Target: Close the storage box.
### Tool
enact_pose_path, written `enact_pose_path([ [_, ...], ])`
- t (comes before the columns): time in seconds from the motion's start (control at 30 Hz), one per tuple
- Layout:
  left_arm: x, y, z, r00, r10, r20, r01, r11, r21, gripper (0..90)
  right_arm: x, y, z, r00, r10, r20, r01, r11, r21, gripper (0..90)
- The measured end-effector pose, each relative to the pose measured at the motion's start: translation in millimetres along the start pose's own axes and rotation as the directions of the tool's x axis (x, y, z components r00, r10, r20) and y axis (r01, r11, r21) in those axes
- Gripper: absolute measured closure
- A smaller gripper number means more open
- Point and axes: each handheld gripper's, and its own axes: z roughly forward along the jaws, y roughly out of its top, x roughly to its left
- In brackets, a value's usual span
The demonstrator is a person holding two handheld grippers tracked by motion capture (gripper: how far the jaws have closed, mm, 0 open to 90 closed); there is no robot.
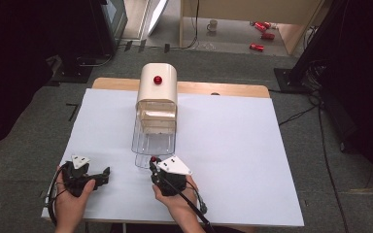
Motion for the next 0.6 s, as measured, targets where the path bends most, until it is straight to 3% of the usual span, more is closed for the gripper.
enact_pose_path([
  [0.6,0.1,0.1,-0.2,1.0000,0.000,0.001,0.000,1.0000,0.002,1.2,-12.3,32.6,4.6,0.9993,-0.012,0.034,0.013,0.999,-0.038,75.0],
])
